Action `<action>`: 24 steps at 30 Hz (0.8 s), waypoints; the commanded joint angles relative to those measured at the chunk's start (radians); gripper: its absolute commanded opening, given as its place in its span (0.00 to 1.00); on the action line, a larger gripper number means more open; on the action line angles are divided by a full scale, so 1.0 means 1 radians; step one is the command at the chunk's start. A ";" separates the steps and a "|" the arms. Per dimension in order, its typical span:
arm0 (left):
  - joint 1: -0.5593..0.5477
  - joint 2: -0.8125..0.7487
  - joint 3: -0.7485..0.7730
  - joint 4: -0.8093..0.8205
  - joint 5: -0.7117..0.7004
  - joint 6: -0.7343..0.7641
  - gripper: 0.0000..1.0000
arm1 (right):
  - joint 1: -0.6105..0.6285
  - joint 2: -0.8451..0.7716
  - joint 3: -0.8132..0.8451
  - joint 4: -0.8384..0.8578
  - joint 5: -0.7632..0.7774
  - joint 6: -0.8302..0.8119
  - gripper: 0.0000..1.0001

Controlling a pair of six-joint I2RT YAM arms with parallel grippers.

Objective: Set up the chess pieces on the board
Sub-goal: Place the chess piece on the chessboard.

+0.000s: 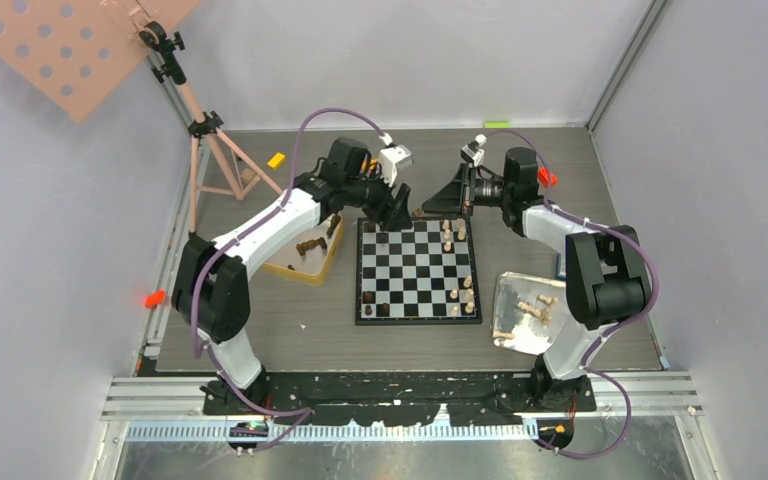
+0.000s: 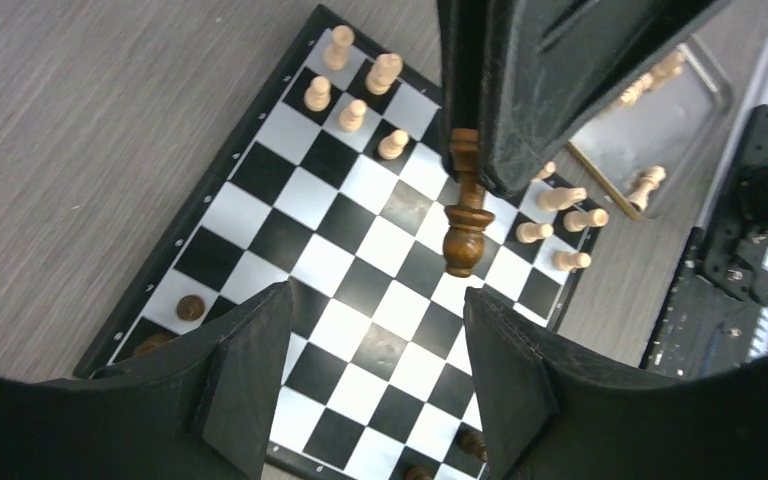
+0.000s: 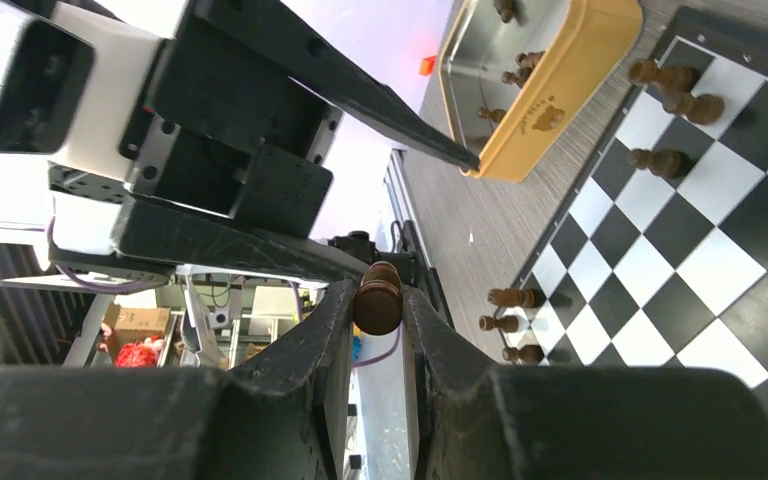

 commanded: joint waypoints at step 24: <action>0.019 0.022 0.020 0.196 0.190 -0.141 0.36 | 0.004 0.043 -0.031 0.356 -0.027 0.236 0.01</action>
